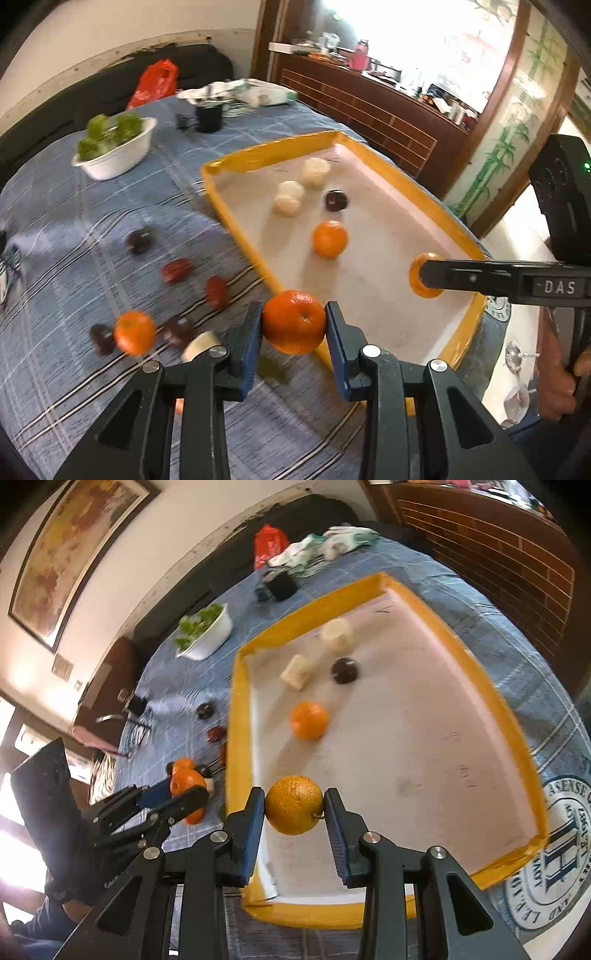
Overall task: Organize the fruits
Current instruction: 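Carry both held oranges over the yellow tray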
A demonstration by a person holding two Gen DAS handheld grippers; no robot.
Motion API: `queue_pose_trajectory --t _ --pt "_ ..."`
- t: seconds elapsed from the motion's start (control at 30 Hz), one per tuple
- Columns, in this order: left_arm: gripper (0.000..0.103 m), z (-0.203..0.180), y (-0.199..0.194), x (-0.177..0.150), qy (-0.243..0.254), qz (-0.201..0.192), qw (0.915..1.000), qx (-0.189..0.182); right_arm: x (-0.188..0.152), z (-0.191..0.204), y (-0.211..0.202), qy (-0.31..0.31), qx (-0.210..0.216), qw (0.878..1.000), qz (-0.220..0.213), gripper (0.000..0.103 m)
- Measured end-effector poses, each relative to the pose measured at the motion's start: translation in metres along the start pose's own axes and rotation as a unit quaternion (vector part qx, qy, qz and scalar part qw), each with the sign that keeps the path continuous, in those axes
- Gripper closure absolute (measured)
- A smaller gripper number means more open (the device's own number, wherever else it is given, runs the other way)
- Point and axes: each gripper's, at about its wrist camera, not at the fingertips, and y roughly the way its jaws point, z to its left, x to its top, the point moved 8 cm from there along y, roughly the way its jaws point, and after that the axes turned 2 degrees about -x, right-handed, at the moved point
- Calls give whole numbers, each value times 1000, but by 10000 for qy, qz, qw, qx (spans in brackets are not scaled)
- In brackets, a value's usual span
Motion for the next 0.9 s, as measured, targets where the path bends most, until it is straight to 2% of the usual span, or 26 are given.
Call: queue_pose_trajectory --t 0.23,0.4,0.67,0.9 --pt "71 -43 33 18 280 229 9990 -252 30 -37 -3 269 -131 9995 -32 67" --pt "71 -64 58 33 190 349 9985 -378 61 -52 4 194 -291 9994 -17 67" --pt "71 -71 93 54 -156 415 9983 -390 109 -59 29 -17 -339 9994 94 67" --pt "71 -70 113 64 -199 419 9987 -221 128 -56 59 -342 -373 9980 375 67"
